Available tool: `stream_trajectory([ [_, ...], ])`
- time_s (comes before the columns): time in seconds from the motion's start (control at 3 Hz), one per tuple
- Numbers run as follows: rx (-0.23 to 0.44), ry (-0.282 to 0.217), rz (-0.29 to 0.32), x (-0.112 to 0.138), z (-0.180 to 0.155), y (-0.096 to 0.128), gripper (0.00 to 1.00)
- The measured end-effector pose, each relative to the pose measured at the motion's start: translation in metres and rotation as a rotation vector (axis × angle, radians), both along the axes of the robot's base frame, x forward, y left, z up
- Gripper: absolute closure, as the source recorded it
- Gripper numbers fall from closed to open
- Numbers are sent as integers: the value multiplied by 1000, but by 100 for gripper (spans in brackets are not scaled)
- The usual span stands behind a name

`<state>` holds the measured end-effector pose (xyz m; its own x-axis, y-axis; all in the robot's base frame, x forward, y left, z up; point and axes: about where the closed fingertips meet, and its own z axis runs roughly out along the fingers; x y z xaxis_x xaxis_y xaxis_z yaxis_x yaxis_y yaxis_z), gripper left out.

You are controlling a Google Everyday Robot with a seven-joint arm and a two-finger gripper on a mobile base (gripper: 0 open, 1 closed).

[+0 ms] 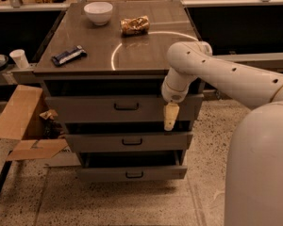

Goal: Open top drawer

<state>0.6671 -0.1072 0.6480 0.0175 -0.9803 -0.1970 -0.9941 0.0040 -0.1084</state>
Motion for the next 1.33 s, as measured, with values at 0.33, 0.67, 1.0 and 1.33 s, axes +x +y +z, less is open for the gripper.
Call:
stream_trajectory([
  [0.33,0,0,0,0,0,0,0],
  [0.67,10,54,21,-3,-10,-3,0],
  [1.0,-9,113,48,-18,-14,-5,0],
  [1.33,-9,113,48,-15,-13,-5,17],
])
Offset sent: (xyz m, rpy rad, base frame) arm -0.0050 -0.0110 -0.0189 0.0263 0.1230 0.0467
